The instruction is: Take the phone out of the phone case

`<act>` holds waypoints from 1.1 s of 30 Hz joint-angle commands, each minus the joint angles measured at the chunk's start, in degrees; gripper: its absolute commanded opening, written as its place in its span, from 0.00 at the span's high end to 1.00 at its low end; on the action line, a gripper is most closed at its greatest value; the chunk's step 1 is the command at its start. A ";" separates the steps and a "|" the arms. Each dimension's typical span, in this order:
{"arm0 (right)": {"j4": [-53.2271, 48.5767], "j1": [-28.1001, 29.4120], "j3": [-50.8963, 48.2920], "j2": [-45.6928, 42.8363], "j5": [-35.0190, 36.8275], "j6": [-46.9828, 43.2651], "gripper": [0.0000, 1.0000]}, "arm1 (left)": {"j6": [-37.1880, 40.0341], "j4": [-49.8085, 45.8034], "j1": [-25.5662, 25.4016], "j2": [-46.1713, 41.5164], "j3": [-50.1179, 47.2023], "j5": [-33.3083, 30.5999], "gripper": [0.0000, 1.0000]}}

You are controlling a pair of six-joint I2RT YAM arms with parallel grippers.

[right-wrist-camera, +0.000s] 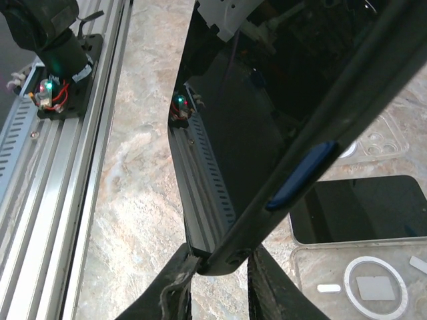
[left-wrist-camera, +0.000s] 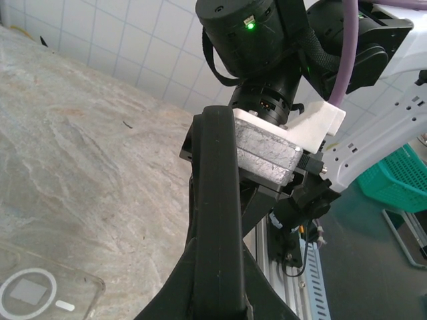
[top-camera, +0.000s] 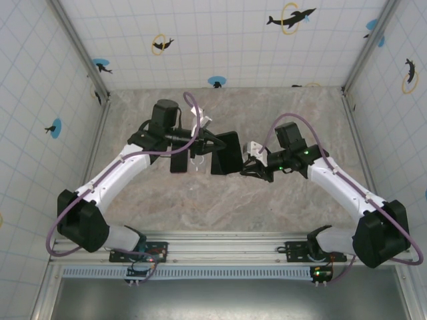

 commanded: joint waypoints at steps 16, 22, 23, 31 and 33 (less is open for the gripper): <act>1.52 0.31 4.38 -0.19 0.97 -0.48 0.79 | -2.17 3.77 0.29 1.05 0.73 8.61 1.00; 3.12 0.21 4.41 -0.21 0.21 0.39 0.82 | -2.90 3.51 0.19 1.22 0.54 9.39 1.00; 3.40 0.17 4.44 -0.20 0.77 0.37 0.83 | -3.16 3.65 0.17 1.31 0.61 9.78 1.00; 15.34 0.34 1.93 -3.34 7.28 2.17 0.88 | -6.79 5.30 -0.83 1.32 -0.85 11.62 1.00; 19.51 0.27 1.37 -4.04 7.24 3.93 0.88 | -7.76 5.64 -1.52 1.40 -1.11 12.12 1.00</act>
